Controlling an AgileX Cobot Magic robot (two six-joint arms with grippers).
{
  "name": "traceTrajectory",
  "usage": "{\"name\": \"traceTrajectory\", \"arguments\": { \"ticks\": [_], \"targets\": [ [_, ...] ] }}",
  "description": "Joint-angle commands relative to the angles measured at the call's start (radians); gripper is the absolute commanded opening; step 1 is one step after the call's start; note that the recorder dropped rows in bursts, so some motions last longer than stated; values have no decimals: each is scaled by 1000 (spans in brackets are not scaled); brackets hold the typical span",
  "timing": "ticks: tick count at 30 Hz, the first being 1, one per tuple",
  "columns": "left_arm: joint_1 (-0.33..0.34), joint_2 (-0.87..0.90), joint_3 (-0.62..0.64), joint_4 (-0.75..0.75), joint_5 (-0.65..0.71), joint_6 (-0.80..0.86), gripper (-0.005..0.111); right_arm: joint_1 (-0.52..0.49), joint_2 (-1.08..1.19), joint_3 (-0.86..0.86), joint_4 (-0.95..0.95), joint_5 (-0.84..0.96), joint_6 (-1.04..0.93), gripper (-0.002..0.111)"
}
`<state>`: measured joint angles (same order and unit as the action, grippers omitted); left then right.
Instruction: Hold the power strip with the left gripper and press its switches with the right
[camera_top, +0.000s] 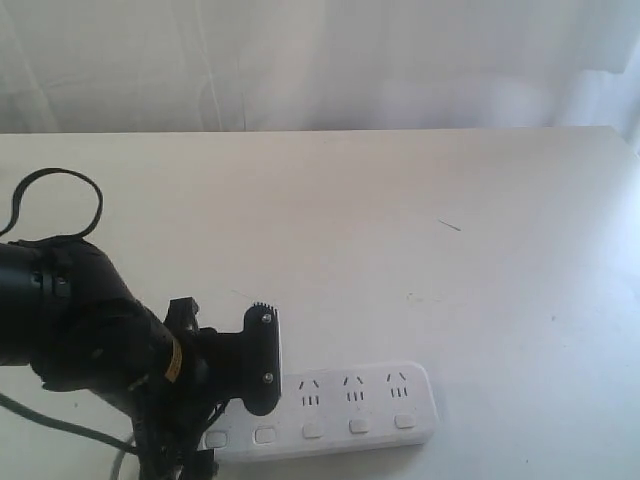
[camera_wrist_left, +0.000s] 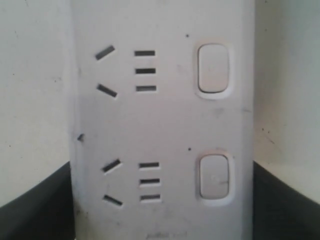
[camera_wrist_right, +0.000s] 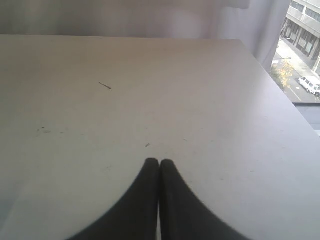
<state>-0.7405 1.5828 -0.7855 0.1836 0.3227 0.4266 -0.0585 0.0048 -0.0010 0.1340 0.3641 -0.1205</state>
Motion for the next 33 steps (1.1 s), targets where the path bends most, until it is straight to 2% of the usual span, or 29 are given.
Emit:
{"name": "traceTrajectory", "arguments": {
  "ticks": [1,4,7,12,15,21,29,31,33],
  "targets": [
    [3,-19,15,-9,-31,-1,0,5,-5,1,-6,-82,-14,0],
    [3,-19,31,-7,-163,-1,0,5,-5,1,92,-321,57,0],
    [3,-19,32,-19,-161,-3,0,5,-5,1,94,-421,57,0],
    [3,-19,39,-2,-51,-1,0,5,-5,1,97,-449,79,0],
    [3,-19,39,50,-15,-1,0,5,-5,1,104,-549,262,0],
    [3,-19,39,20,-21,-3,0,5,-5,1,104,-705,680,0],
    [3,-19,39,-45,-64,-9,0,5,-5,1,104,-711,721,0],
    [3,-19,39,-50,-64,-11,0,5,-5,1,104,-735,726,0],
    [3,-19,39,-64,-65,-7,0,5,-5,1,166,-844,775,0]
  ]
}}
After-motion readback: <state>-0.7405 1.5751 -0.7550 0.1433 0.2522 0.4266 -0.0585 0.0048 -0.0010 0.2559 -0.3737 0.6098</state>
